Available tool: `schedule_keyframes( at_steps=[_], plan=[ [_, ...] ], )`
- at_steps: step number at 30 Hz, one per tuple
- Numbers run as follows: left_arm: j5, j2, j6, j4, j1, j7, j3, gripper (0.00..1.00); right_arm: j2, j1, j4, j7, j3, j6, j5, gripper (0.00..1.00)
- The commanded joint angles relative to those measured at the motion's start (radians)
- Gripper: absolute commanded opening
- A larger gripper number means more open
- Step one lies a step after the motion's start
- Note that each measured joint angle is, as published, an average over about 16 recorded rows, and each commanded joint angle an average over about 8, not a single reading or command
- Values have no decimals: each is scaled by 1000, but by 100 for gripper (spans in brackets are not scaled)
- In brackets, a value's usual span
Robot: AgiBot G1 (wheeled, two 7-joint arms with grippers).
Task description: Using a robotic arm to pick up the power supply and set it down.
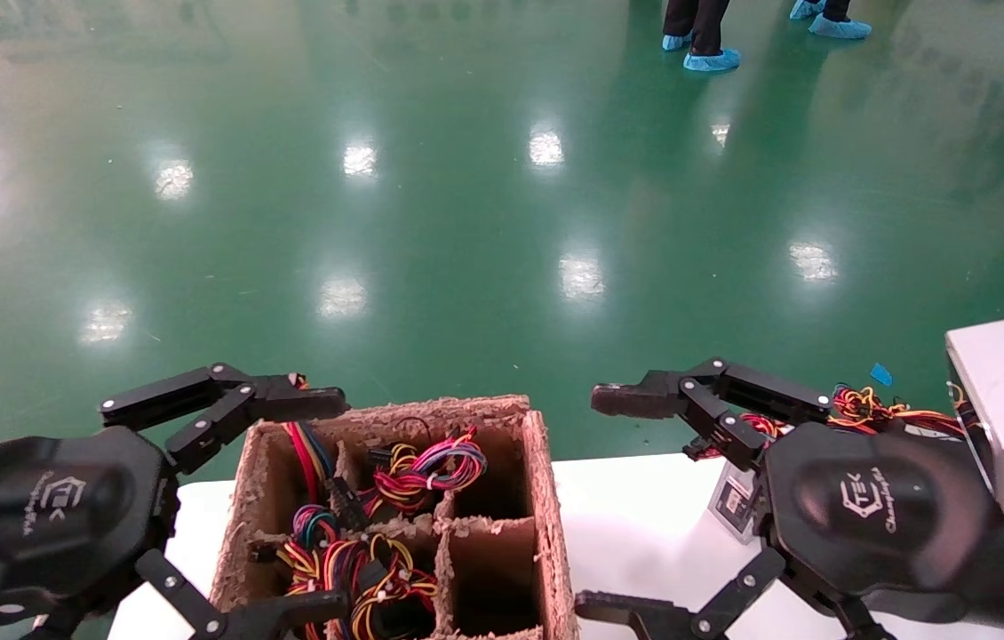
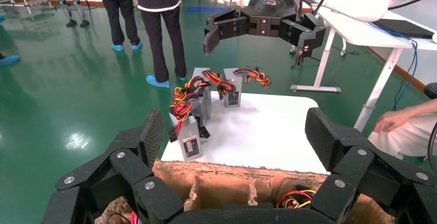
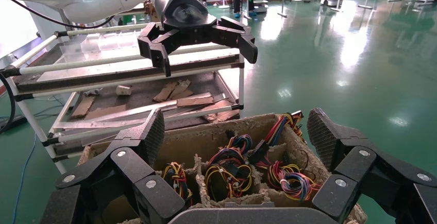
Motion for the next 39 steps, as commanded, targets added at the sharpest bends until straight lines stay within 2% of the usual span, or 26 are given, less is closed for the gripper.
schedule_keyframes(
  at_steps=[1,39],
  plan=[
    [0,0,0,0,0,0,0,100,0,0,0,0,0,0,0,100],
    [0,0,0,0,0,0,0,100,0,0,0,0,0,0,0,100]
  ],
)
